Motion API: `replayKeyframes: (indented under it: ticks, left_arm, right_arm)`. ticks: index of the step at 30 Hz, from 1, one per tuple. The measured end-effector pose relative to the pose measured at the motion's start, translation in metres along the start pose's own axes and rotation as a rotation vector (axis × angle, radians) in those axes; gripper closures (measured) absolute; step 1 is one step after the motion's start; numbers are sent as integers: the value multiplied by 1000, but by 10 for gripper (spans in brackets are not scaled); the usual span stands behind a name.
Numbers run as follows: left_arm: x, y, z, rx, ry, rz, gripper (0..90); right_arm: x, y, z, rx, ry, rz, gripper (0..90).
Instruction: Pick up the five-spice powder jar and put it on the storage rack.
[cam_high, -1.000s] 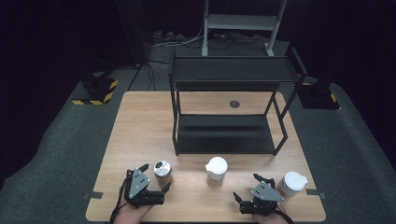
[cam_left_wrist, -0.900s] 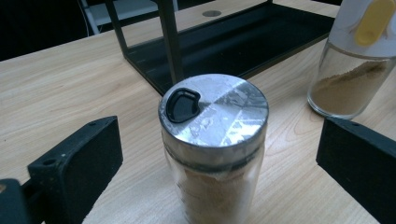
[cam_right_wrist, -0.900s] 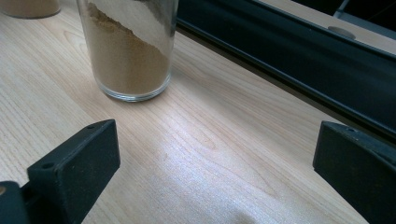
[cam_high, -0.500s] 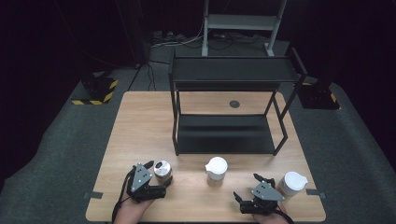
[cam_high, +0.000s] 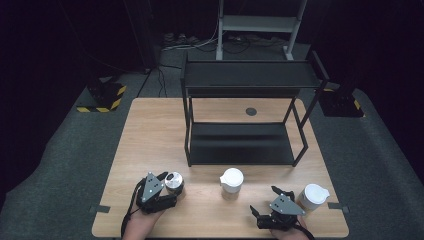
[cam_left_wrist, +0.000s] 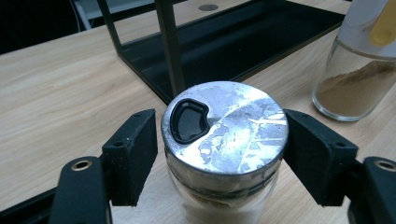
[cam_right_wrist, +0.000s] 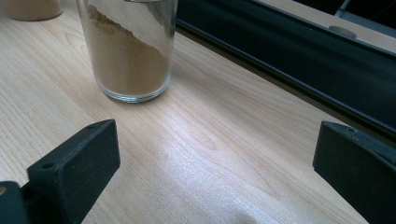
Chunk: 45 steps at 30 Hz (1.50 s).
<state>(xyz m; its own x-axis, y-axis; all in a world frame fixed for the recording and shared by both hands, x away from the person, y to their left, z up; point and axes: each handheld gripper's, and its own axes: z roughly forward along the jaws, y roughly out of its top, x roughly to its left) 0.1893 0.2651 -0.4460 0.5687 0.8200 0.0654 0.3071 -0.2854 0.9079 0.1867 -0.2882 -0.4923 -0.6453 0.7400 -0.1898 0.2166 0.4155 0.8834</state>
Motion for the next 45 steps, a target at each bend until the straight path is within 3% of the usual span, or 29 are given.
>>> replayKeyframes:
  ticks: [3, 6, 23, 33, 45]
  left_arm:
    - [0, 0, 1, 2, -5, 7, 329]
    - [5, 0, 0, -5, -17, -36, 346]
    - [0, 4, -1, -23, 2, -26, 349]
    - [-4, 25, 1, -57, -3, -21, 349]
    - [-10, 52, 16, -72, 0, -16, 349]
  right_arm:
    - [0, 0, 0, -1, 1, -2, 0]
    - [0, 0, 0, -1, 1, 0, 0]
    - [-1, 0, 0, -1, 4, 0, 0]
    - [0, 0, 0, -1, 5, -7, 0]
    - [0, 0, 0, -1, 6, -10, 0]
